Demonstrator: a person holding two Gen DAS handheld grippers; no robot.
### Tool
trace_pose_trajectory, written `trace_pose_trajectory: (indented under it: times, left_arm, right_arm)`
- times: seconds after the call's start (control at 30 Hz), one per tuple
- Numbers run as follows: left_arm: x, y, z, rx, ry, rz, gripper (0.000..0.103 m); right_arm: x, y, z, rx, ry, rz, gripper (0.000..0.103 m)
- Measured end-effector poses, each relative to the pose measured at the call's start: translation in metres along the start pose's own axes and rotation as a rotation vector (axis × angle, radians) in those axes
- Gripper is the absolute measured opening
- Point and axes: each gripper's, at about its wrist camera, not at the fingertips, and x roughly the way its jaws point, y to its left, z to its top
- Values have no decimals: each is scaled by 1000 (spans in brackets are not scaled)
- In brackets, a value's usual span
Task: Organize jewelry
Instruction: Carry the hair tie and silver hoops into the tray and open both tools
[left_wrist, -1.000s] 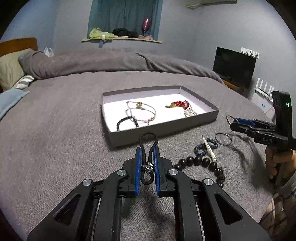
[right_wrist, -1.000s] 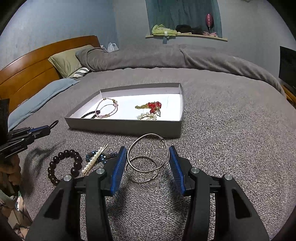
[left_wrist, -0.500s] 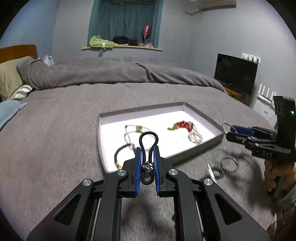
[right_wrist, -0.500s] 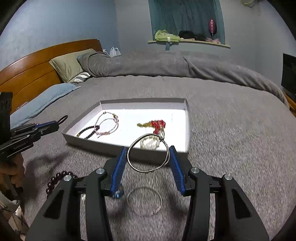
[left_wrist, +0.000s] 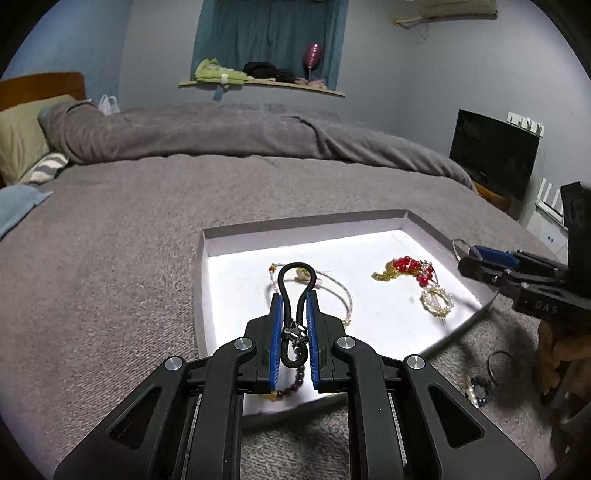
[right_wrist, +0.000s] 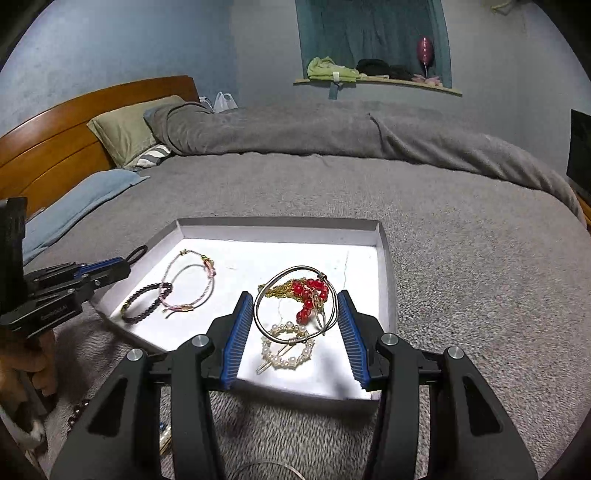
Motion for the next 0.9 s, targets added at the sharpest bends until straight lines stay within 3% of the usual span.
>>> trace_pose_trajectory:
  times: [0.53,0.77,0.9]
  left_arm:
    - [31,-2,-8,29,95,22,14]
    - [32,2,-9,16,96,35,35]
    - [26,3,-10,12,66,34,41]
  right_arm:
    - [23,0,-15,-1,82,-16,47]
    - [24,1,-15,-10,78,-19,50]
    - [21,2,-16,-10,60,-20,50]
